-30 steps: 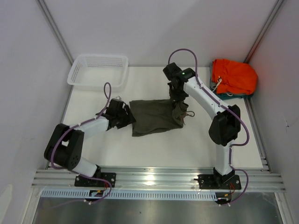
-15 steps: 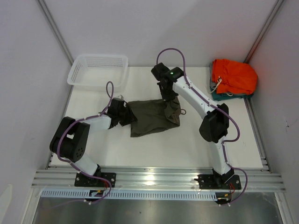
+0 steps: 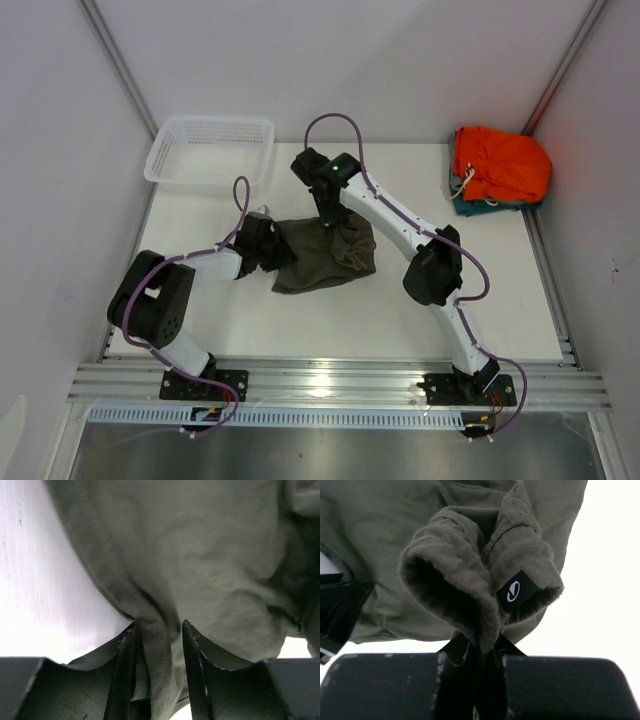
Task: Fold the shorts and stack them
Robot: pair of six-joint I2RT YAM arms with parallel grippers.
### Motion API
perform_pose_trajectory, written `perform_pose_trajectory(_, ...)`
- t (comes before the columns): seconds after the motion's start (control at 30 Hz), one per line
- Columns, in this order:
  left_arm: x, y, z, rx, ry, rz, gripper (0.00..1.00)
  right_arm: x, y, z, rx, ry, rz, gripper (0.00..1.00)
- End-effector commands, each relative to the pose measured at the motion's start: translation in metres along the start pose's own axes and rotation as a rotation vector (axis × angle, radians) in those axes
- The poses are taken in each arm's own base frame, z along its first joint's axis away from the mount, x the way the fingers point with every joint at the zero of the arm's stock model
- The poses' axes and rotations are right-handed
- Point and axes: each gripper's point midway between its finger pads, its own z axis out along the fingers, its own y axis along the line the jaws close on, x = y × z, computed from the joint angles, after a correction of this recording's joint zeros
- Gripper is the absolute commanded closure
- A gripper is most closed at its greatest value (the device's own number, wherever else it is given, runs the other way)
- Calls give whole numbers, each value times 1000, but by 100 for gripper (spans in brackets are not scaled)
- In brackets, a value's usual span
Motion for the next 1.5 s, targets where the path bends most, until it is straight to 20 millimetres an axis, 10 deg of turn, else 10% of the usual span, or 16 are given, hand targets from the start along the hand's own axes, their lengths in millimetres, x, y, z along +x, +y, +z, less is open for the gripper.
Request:
perform_pose_trajectory(0.0, 15, 14, -1, -52, 30, 7, 56, -9, 24, -16, -72, -46, 40, 100)
perform_pose_trajectory(0.3, 14, 20, -3, -75, 19, 16, 56, -16, 40, -32, -127, -87, 53, 100)
perform_pose_trajectory(0.9, 1, 31, -18, -173, -18, 44, 57, 26, -142, -5, 178, 13, 139, 100)
perform_pose_trajectory(0.97, 5, 33, -13, -172, -1, 42, 72, 28, -148, -7, 197, 16, 123, 100)
perform_pose_trajectory(1.0, 8, 32, -8, -170, 14, 34, 100, 30, -154, -7, 214, 21, 119, 100)
perform_pose_trajectory(1.33, 10, 33, -7, -205, -4, 46, 98, 30, -204, -24, 287, 19, 147, 100)
perform_pose_trajectory(1.47, 0, 35, -17, -232, -40, 71, 77, 35, -219, -24, 298, 27, 172, 100)
